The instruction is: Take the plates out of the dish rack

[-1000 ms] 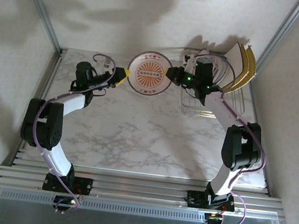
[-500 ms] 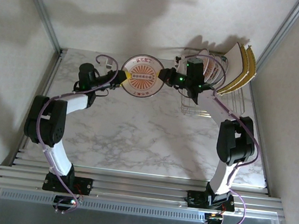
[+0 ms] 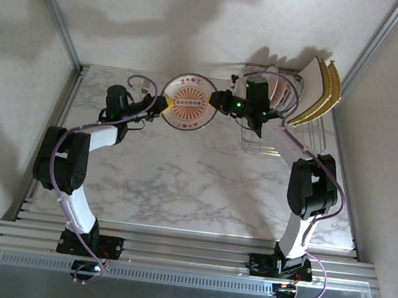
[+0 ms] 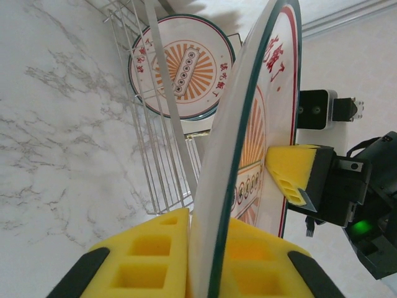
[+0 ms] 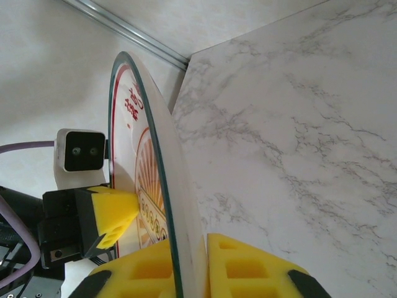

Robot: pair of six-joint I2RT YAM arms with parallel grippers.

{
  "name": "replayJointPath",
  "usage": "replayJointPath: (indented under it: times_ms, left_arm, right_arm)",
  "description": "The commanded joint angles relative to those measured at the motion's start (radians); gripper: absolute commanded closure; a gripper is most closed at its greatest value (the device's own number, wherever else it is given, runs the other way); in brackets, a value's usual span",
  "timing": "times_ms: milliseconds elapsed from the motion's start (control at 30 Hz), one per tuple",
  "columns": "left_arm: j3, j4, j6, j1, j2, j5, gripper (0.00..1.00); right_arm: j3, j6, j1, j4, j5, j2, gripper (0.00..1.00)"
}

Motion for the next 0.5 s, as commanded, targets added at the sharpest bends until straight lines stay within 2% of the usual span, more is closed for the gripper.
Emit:
replayJointPath:
  times_ms: [0, 100, 333, 467]
  left_arm:
    - [-0.001, 0.046, 0.02, -0.007, -0.031, 0.035, 1.0]
    - [-0.003, 0.064, 0.012, -0.007, -0.035, 0.035, 1.0]
    - [-0.009, 0.083, 0.0, -0.005, -0.038, 0.035, 1.0]
    - [-0.008, 0.085, -0.005, -0.004, -0.039, 0.035, 1.0]
  right_arm:
    - [0.053, 0.015, 0.0, -0.006, -0.014, -0.003, 0.83]
    - [0.061, 0.005, 0.0, -0.03, -0.004, -0.001, 0.72]
    - [0.059, 0.006, 0.0, -0.038, 0.005, 0.003, 0.6]
    - [0.064, 0.003, 0.001, -0.052, 0.013, 0.004, 0.43]
